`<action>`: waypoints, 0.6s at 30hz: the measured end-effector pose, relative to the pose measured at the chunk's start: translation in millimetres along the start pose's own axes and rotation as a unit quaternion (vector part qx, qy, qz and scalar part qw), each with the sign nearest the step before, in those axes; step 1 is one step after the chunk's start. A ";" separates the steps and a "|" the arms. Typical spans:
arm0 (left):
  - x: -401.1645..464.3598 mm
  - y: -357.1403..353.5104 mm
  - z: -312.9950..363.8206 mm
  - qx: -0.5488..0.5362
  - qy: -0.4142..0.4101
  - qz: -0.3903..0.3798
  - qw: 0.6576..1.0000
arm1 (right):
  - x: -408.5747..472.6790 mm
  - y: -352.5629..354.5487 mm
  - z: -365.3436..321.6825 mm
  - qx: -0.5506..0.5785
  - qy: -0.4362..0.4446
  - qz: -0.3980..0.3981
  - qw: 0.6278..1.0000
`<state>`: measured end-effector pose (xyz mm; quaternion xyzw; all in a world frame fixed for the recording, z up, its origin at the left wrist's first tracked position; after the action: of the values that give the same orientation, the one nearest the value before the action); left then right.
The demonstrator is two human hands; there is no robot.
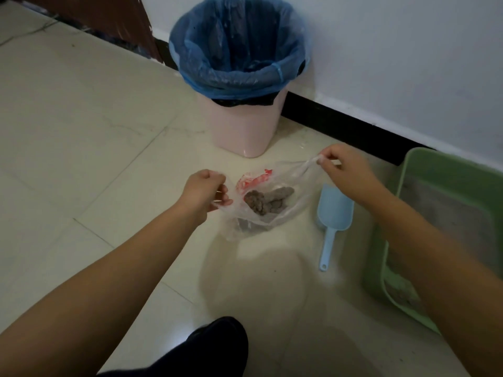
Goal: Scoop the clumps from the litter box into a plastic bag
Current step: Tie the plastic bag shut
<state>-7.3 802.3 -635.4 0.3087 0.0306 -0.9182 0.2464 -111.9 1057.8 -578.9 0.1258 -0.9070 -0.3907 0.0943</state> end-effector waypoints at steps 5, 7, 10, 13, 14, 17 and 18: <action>-31.3 -9.2 61.6 0.119 -0.211 0.018 0.970 | -19.6 -6.3 -9.6 0.231 -0.123 -0.084 0.961; -48.0 -15.3 85.1 0.149 -0.286 0.020 0.946 | -20.9 -7.1 -16.9 0.348 -0.157 -0.087 0.920; -72.4 -22.6 111.8 0.160 -0.366 0.022 0.917 | -17.7 2.8 -39.2 0.459 -0.141 -0.073 0.874; -96.7 -26.7 126.7 0.156 -0.427 0.019 0.890 | -15.3 14.1 -60.3 0.491 -0.089 -0.064 0.864; -104.0 -27.2 129.4 0.157 -0.446 0.019 0.881 | -15.3 17.2 -65.3 0.493 -0.074 -0.058 0.865; -119.1 -29.4 134.1 0.147 -0.485 0.010 0.862 | -19.0 17.7 -80.8 0.403 -0.024 -0.073 0.912; -122.7 -32.7 134.9 0.149 -0.495 -0.003 0.856 | -22.4 14.2 -88.2 0.329 -0.005 -0.097 0.939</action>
<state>-12.8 856.1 -458.2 -0.1532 -0.2318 -0.9441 0.1773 -69.1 1013.5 -510.5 0.2353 -0.9688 -0.0784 0.0043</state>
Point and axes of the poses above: each hand's wrist, its own x-axis towards the middle knuckle, its own y-axis out of the back of the hand, z = x × y, the point moved 8 cm from there along x, towards the middle knuckle, and after that the axes turned 4 degrees about z, right-handed, at the moved point
